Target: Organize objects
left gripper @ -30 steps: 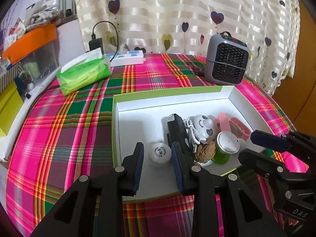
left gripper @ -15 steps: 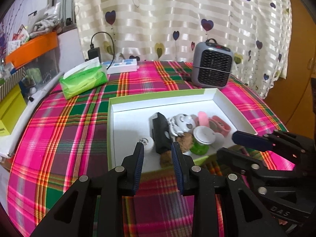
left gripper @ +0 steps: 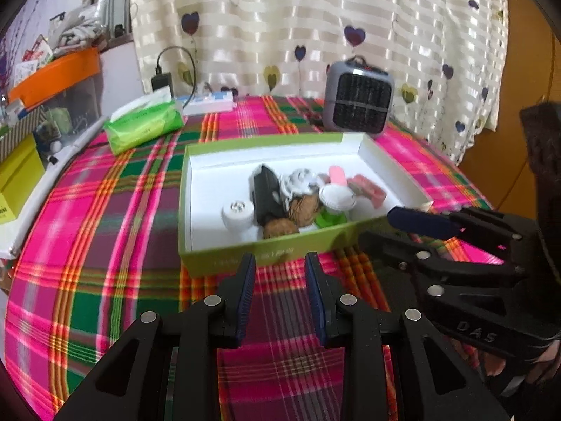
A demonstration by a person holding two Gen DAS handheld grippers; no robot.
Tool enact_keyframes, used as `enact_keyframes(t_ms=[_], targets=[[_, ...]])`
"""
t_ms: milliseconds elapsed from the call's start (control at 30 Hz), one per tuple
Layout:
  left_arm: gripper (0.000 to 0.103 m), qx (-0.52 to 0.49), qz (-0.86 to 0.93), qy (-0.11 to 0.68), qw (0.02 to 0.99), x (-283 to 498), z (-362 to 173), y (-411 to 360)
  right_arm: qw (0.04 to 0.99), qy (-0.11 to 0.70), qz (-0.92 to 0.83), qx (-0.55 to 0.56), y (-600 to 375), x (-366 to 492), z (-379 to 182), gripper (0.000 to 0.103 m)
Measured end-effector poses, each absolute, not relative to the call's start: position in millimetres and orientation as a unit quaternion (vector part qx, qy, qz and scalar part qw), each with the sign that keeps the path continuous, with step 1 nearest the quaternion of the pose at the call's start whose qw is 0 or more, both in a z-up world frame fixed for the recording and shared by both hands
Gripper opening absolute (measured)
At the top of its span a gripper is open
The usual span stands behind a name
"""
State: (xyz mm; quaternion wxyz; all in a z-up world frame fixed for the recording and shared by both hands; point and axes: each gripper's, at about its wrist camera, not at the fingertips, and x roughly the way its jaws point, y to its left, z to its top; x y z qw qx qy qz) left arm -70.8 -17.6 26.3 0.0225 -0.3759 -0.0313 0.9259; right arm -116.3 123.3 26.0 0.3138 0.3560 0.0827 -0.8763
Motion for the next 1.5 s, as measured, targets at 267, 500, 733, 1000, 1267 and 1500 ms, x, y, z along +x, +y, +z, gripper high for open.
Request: enact_keyframes(t_ms=[267, 500, 733, 1000, 1267, 1500], targets=[[0.026, -0.393, 0.919, -0.035, 0.005, -85, 16, -24, 0.311, 0.084, -0.875, 0.361, 122, -114, 22, 0.039], [0.026, -0.396, 0.918, -0.035, -0.006, -94, 14, -27, 0.305, 0.085, -0.873, 0.370, 121, -115, 18, 0.039], [0.026, -0.399, 0.917, -0.026, -0.001, -97, 13, -21, 0.297, 0.082, -0.869, 0.386, 121, -118, 13, 0.039], [0.026, -0.400, 0.917, -0.015, 0.003, -98, 13, -14, 0.291, 0.079, -0.867, 0.397, 120, -120, 10, 0.039], [0.025, -0.416, 0.910, -0.003, -0.009, -104, 5, -10, 0.279, 0.077, -0.865, 0.409, 119, -125, 5, 0.039], [0.026, -0.424, 0.906, -0.003, -0.013, -107, 3, -10, 0.267, 0.083, -0.864, 0.419, 117, -127, 1, 0.039]])
